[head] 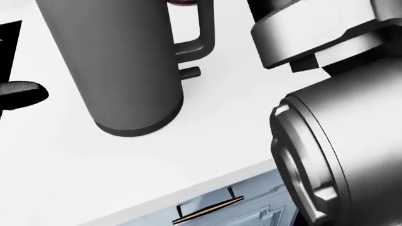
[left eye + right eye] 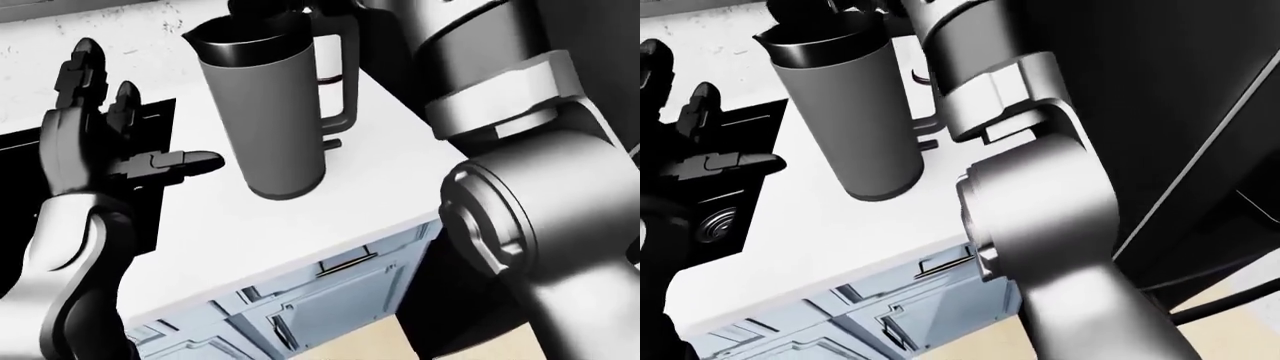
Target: Close the lid of the electric kettle.
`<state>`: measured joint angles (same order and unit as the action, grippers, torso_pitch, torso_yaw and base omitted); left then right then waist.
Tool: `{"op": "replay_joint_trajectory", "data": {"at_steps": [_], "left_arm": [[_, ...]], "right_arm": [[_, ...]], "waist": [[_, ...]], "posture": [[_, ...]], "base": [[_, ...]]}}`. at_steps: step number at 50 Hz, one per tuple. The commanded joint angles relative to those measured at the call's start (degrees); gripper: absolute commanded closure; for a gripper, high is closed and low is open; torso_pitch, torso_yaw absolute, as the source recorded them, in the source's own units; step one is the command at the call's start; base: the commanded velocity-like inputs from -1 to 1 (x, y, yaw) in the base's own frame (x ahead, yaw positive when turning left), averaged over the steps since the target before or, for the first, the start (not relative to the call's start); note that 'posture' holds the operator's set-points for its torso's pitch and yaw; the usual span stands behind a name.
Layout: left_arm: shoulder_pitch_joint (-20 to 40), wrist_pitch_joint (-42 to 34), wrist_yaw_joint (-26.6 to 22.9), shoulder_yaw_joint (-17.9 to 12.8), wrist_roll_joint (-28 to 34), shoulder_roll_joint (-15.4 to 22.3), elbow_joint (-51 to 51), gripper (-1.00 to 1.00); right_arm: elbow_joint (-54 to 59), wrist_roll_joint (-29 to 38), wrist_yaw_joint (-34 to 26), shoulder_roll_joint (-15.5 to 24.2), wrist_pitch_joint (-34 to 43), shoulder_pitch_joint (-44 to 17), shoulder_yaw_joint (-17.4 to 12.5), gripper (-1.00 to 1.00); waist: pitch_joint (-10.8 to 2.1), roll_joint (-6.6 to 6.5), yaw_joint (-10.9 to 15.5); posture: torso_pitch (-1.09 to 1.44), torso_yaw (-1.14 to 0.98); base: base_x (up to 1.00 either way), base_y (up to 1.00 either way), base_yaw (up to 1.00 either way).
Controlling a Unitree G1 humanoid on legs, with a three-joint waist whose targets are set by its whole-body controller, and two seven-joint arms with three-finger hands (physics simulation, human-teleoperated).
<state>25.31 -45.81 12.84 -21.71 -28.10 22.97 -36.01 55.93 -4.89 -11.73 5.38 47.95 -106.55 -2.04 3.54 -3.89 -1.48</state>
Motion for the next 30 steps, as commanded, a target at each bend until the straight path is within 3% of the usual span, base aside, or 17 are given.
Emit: {"op": "replay_joint_trajectory", "data": {"at_steps": [1, 13, 18, 20, 24, 30], "left_arm": [[1.71, 2.29, -0.52, -0.99, 0.48, 0.9, -1.18, -1.0], [1.98, 2.47, 0.29, -1.49, -0.5, 1.27, -0.97, -1.0], [1.68, 2.79, 0.3, 0.07, 0.45, 0.63, -1.37, -1.0], [1.72, 2.27, 0.43, 0.85, 0.84, 0.29, -2.18, -1.0], [1.7, 1.29, 0.25, 0.93, 1.13, -0.08, -3.49, -1.0], [1.69, 1.58, -0.52, 1.35, 2.23, -0.67, -3.12, -1.0]], "right_arm": [[0.74, -1.61, -4.25, -2.0, 0.61, -2.03, 0.15, -1.0], [3.59, 1.65, -8.04, -6.49, -0.59, -0.92, 0.49, -1.0], [-1.99, -0.56, -8.37, -5.01, -2.17, -3.64, -1.63, -1.0], [-4.07, -2.25, -6.8, -4.06, 0.51, -4.42, -2.68, -1.0], [-10.37, -3.62, -5.9, -3.25, 3.92, -2.64, -1.44, -1.0], [-15.71, -6.82, -0.68, 2.1, -0.2, -5.65, -3.82, -1.0]], "waist": [[-1.35, -0.21, 0.29], [-1.93, -1.29, -0.44], [-1.93, -1.36, -0.55], [-1.83, -1.25, -0.59], [-1.36, -0.9, -0.55], [-0.82, -0.26, -0.31]], "posture": [[0.0, 0.0], [0.0, 0.0], [0.0, 0.0], [0.0, 0.0], [0.0, 0.0], [0.0, 0.0]], "base": [[0.0, 0.0, 0.0], [0.0, 0.0, 0.0], [0.0, 0.0, 0.0], [0.0, 0.0, 0.0], [0.0, 0.0, 0.0], [0.0, 0.0, 0.0]]}}
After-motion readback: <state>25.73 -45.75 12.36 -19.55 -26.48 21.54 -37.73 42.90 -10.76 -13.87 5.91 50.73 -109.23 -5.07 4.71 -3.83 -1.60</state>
